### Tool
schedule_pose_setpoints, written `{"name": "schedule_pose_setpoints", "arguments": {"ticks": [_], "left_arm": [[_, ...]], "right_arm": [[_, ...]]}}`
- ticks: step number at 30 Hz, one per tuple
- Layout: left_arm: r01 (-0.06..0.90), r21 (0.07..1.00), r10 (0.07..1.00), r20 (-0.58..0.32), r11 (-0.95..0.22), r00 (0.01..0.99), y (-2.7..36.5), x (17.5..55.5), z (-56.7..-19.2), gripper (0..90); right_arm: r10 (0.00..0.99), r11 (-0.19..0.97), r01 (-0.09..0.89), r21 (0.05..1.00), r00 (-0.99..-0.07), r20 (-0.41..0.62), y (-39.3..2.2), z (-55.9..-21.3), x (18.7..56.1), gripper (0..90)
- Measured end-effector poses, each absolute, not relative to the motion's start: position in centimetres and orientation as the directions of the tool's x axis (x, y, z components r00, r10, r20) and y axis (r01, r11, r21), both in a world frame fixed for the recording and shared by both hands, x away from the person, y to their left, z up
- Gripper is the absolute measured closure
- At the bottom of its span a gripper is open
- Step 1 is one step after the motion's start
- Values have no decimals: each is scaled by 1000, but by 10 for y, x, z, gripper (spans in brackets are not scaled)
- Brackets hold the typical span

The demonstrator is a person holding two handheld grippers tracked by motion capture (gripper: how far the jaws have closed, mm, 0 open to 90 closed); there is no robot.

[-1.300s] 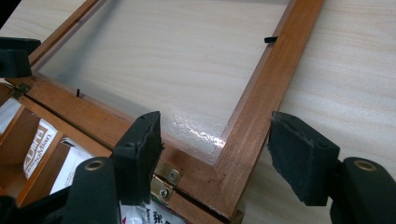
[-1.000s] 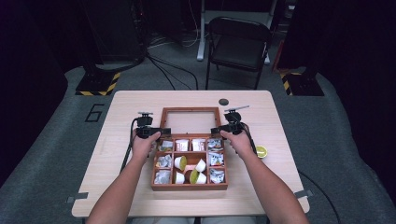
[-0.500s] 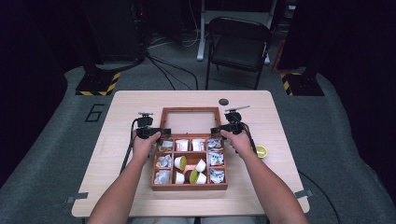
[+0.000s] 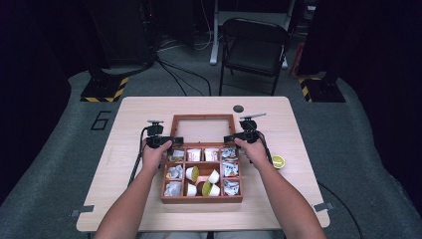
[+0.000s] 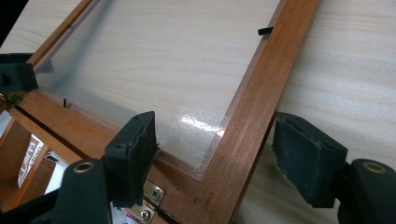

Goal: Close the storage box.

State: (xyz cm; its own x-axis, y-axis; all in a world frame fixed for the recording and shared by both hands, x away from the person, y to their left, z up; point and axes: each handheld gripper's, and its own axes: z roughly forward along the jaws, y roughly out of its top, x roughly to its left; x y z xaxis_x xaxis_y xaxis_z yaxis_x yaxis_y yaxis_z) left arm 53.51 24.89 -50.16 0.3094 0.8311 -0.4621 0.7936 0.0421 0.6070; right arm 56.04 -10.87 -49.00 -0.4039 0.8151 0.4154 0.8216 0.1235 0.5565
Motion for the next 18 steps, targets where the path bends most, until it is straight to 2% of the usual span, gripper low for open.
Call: {"name": "schedule_pose_setpoints", "arguments": {"ticks": [18], "left_arm": [[798,601,815,-486,50,315,248,537,-504,264]], "right_arm": [[789,89,845,527,-383,480,-108,-494,564,296]]}}
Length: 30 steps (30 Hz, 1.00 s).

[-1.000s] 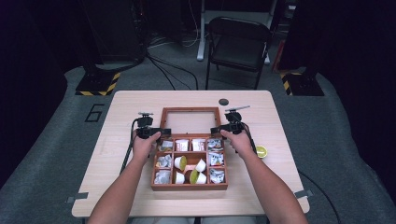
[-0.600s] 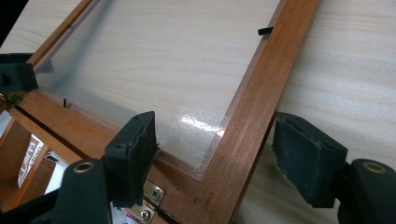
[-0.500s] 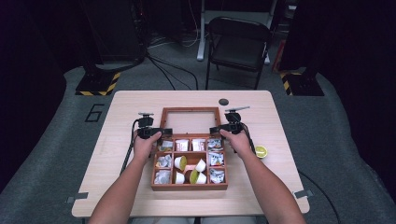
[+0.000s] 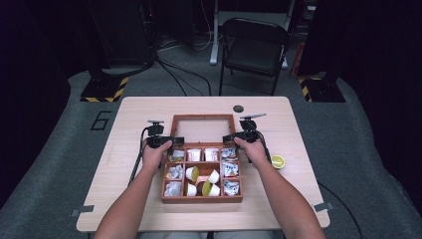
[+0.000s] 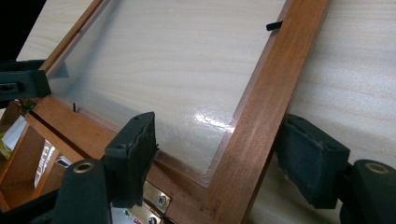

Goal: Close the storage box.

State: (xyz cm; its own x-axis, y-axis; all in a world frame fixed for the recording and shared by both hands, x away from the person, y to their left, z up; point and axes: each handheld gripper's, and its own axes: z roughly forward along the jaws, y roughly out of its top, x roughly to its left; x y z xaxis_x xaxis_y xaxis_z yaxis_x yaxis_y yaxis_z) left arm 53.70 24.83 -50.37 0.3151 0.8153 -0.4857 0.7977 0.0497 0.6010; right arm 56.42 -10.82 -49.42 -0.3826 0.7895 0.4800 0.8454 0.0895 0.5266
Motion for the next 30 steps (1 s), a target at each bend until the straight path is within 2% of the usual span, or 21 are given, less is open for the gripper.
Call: {"name": "schedule_pose_setpoints", "arguments": {"ticks": [13,16,30], "left_arm": [[800,596,812,-497,63,307,250,537,-502,289],[788,615,818,-474,42,326,250,537,-501,296],[759,649,811,-474,58,343,254,535,-492,341]], "right_arm": [[782,90,837,539,-394,482,-109,-493,565,304],[780,79,838,540,-390,489,-109,-491,564,306],[770,71,813,578,-413,486,-110,-482,561,315]]}}
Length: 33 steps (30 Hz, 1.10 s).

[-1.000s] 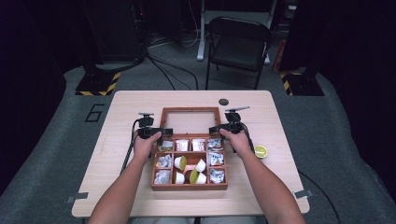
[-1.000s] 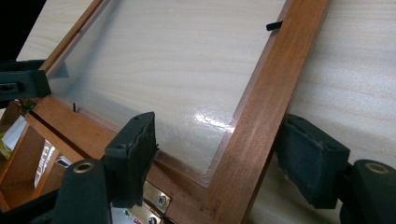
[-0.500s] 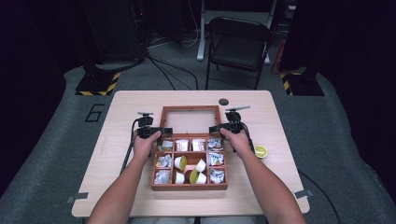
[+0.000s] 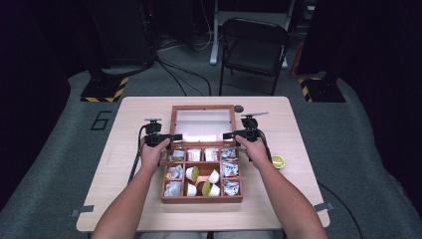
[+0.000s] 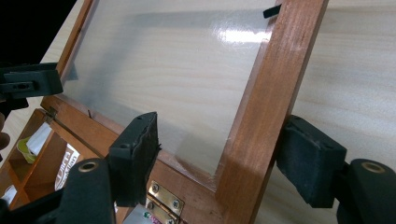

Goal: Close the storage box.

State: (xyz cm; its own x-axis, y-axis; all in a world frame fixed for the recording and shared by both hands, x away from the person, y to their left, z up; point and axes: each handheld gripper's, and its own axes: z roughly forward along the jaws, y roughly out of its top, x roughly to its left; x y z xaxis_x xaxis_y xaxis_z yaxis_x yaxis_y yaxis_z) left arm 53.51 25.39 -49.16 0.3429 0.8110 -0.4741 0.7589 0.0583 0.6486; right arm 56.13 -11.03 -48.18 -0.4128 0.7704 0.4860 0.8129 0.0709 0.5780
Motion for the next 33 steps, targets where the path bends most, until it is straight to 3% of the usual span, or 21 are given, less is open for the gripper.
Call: {"name": "schedule_pose_setpoints", "arguments": {"ticks": [22,27,33], "left_arm": [[701,711,784,-467,58,409,259,520,-466,339],[675,738,787,-425,15,448,258,514,-459,338],[647,760,780,-437,53,449,258,505,-450,339]], "right_arm": [[745,90,770,631,-472,471,-115,-453,549,334],[744,107,749,654,-497,447,-115,-447,542,342],[741,116,735,669,-512,434,-116,-441,533,351]]}}
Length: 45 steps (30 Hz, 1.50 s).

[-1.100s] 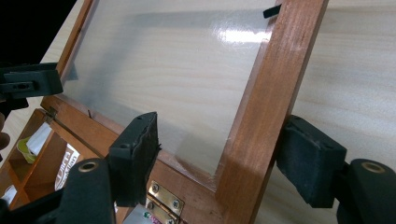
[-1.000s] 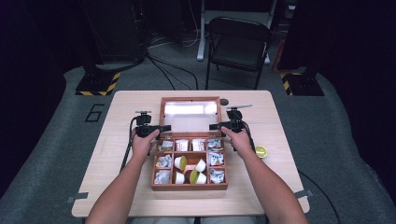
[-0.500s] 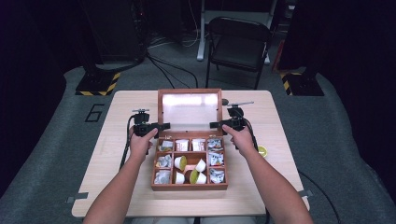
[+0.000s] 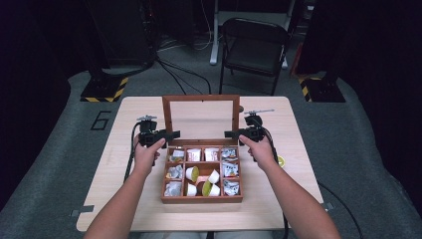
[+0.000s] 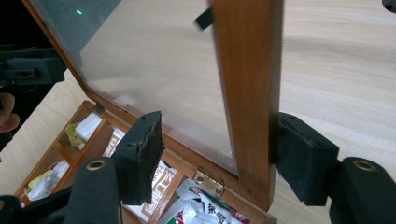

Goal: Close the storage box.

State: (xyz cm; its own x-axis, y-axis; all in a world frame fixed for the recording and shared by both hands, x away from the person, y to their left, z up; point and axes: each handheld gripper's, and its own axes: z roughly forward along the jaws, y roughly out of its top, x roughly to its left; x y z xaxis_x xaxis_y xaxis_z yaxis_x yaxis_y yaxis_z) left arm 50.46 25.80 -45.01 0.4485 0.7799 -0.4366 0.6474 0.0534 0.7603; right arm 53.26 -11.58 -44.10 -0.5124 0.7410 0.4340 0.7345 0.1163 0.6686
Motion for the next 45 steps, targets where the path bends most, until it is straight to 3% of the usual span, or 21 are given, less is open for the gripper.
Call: {"name": "schedule_pose_setpoints", "arguments": {"ticks": [24,45], "left_arm": [[546,838,775,-351,10,525,260,473,-412,338],[528,849,764,-327,-21,556,264,449,-380,342]], "right_arm": [[730,136,664,736,-569,378,-121,-408,503,406],[712,171,617,768,-616,337,-128,-377,477,426]]}}
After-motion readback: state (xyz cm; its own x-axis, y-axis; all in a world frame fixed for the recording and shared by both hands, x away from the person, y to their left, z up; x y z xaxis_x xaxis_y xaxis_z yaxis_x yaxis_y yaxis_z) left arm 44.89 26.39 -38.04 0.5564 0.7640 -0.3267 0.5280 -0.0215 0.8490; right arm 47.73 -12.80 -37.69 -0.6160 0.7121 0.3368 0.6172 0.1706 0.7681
